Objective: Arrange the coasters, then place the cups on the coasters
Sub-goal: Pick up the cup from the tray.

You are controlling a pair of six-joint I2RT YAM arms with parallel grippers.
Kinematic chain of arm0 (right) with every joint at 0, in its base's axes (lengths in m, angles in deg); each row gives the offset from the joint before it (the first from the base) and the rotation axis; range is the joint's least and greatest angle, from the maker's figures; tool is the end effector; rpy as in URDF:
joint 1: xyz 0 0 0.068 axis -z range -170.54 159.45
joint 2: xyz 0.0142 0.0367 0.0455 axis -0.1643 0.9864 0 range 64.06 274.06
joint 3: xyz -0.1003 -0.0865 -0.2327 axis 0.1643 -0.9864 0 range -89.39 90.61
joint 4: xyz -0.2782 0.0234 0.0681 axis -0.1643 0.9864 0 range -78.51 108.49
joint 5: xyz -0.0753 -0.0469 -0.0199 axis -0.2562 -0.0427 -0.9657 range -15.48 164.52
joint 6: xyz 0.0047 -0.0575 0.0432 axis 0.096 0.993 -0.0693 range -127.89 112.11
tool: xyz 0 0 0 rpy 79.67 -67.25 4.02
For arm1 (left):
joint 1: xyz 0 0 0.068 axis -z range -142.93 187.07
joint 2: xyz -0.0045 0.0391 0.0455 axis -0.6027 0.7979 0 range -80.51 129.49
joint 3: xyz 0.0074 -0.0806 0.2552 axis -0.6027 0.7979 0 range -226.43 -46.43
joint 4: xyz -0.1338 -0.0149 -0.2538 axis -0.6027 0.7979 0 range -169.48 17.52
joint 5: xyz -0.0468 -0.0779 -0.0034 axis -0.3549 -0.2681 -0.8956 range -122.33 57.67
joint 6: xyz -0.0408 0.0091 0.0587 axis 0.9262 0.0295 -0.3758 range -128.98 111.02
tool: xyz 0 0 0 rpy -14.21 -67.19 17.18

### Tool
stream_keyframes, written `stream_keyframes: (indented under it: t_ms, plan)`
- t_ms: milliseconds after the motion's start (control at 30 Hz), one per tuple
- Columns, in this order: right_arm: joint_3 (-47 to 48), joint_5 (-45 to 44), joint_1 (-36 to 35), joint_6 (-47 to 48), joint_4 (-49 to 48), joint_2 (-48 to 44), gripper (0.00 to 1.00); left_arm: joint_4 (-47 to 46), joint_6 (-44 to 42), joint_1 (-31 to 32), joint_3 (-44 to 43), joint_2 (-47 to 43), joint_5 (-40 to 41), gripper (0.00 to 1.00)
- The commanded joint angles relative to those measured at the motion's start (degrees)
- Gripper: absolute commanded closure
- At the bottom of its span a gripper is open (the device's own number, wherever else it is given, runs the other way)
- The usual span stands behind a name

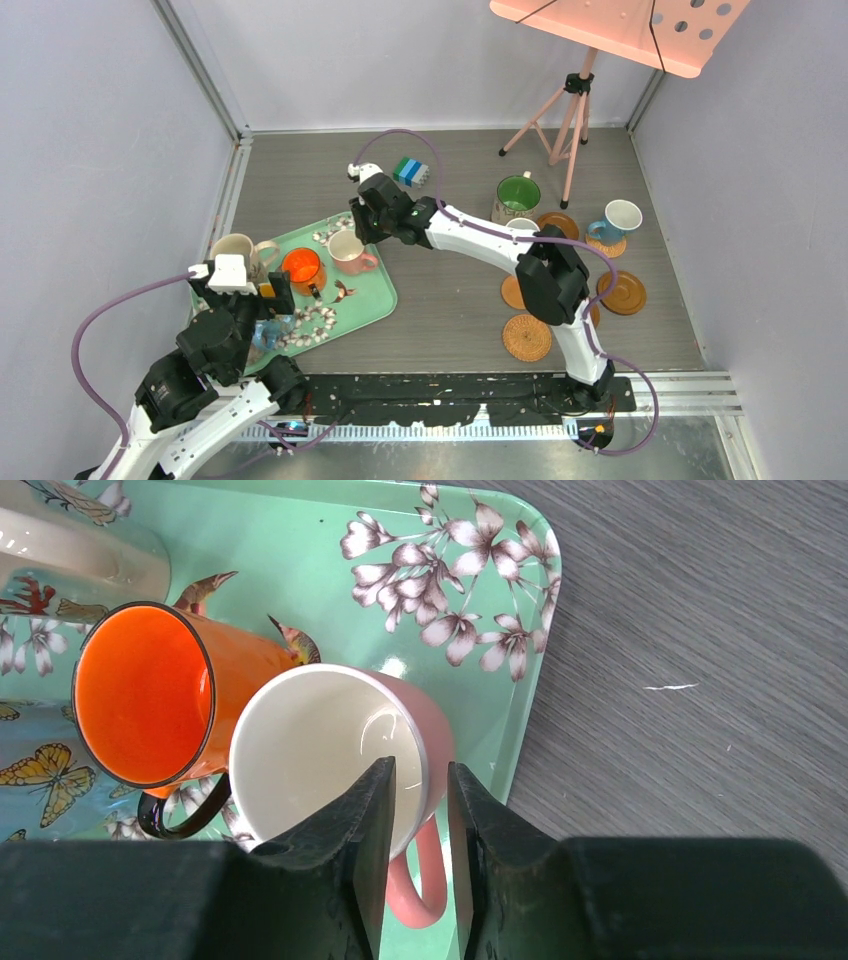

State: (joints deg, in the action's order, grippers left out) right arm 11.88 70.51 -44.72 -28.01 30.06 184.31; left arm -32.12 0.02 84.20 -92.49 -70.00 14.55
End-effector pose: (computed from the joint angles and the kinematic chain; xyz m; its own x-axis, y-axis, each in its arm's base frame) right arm 0.3157 0.4300 0.2239 -0.6020 -0.2476 -0.7591 -0.6063 0.7603 0.2329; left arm 0.0758 -0.0178 0.3444 -0.1397 -0.0066 -0.9902 -0.0070 1.0000 -0.0057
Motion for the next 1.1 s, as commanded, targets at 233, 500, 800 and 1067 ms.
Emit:
stream_keyframes:
  t_ms: [233,500,800,1067]
  plan:
    - [6.5,-1.1,-0.8,0.0,2.8,4.0,0.69,-2.2,0.4,-0.3,0.1,-0.1,0.2,0.01]
    - [7.8,-1.4,-0.8,0.8,3.2,4.2,0.91,-2.2,0.4,-0.3,0.1,0.0,0.3,0.01]
    - [5.3,2.1,-0.8,1.2,1.1,-2.3,0.95,-2.3,0.4,-0.3,0.1,-0.1,0.3,0.01]
    - [0.4,0.8,-0.1,2.0,0.5,-11.7,0.95,-2.2,0.4,-0.3,0.1,-0.2,0.1,0.01]
